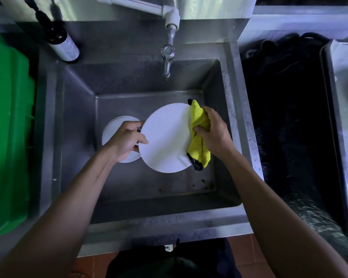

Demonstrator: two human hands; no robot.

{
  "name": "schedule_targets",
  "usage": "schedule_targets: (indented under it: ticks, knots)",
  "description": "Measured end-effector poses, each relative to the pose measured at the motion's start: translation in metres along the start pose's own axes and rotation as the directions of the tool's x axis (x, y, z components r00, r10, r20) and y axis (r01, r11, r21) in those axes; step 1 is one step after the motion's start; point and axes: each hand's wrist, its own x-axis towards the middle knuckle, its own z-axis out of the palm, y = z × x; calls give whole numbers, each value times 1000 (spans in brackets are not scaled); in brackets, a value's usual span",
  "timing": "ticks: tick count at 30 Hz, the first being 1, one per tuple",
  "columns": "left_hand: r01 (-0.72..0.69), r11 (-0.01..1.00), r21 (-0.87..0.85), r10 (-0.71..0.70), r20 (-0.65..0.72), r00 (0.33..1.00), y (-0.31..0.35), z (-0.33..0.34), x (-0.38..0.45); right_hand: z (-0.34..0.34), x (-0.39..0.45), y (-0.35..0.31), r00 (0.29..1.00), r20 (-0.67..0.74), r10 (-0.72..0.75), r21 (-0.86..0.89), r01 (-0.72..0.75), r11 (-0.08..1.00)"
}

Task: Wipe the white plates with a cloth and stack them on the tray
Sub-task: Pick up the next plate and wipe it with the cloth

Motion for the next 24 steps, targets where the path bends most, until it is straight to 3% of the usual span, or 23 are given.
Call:
schedule_targets:
  ticks: [7, 13, 17, 21, 23, 24]
  knots:
    - [-49, 963, 265, 10, 148, 989, 16, 3, 7, 0, 5, -12, 986, 59, -157, -126, 164, 978]
    - [-96, 933, 348, 57, 119, 991, 23, 8, 15, 7, 0, -18, 967, -22, -254, -231, 242, 942]
    - [-132, 927, 350, 160, -52, 986, 19, 22, 17, 10, -4, -21, 943, -121, -309, -303, 261, 917]
    - [-205, 931, 302, 293, -286, 912, 6, 34, 13, 7, -5, -23, 917, -206, -341, -349, 257, 901]
    - [-136, 983, 125, 180, -473, 863, -4, 37, 10, 5, -6, -23, 903, -252, -348, -348, 251, 903]
    - [-78, 996, -39, 45, -534, 844, -7, 40, 7, 5, -6, -23, 897, -270, -350, -350, 248, 903]
